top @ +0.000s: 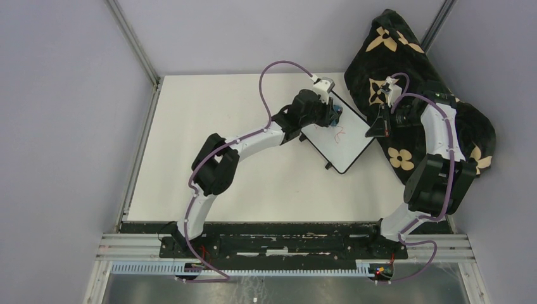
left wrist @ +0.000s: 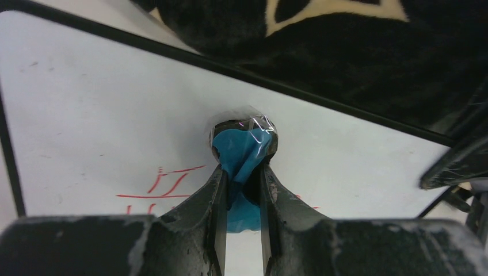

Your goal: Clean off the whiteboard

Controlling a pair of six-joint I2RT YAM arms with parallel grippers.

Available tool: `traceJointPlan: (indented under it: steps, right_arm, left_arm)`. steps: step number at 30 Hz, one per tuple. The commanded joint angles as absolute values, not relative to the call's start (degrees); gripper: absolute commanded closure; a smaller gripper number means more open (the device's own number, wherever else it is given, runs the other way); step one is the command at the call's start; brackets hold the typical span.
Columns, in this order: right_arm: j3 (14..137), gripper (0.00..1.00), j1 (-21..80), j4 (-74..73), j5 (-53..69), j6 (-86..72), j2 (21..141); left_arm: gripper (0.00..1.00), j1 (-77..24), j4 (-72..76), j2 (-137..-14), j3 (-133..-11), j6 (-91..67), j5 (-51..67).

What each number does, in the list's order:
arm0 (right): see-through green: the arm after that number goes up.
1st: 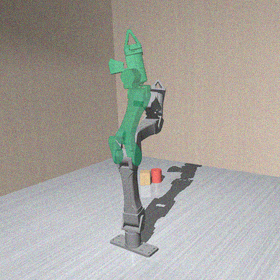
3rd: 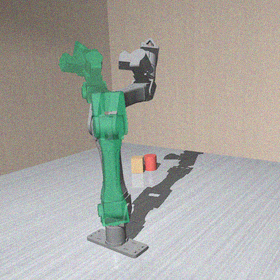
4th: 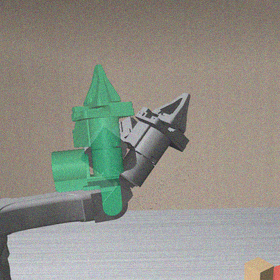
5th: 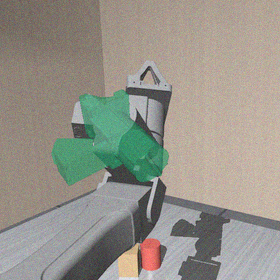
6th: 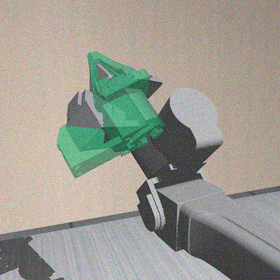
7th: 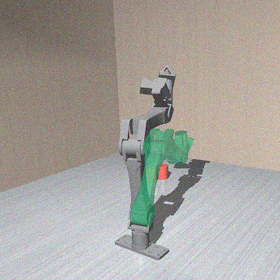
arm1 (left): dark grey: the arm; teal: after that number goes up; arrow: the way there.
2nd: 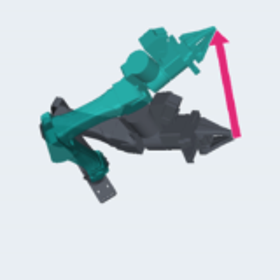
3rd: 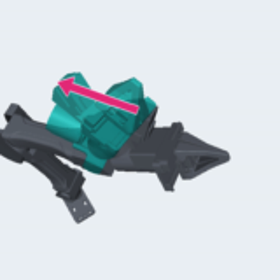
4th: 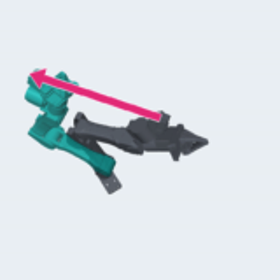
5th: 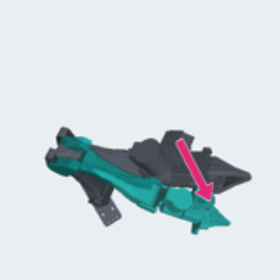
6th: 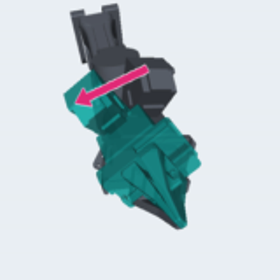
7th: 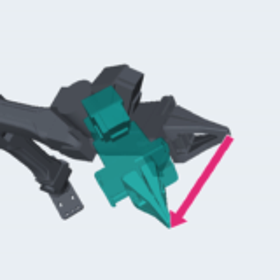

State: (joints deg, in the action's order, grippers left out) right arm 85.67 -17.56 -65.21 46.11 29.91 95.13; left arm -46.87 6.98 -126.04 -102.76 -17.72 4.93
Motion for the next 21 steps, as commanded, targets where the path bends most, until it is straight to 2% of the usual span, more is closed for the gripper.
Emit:
traceJointPlan:
  steps: [1,21]
  right_arm:
    - [86.04,0.99,-17.01,-64.93,44.98,31.84,94.07]
    - [85.95,0.99,-17.02,-66.01,45.88,32.8,93.08]
  left_arm:
    - [0.97,-48.56,11.01,-122.11,-104.5,-18.85,5.55]
    - [0.97,-43.08,8.61,-127.94,-102.77,-15.48,0.21]
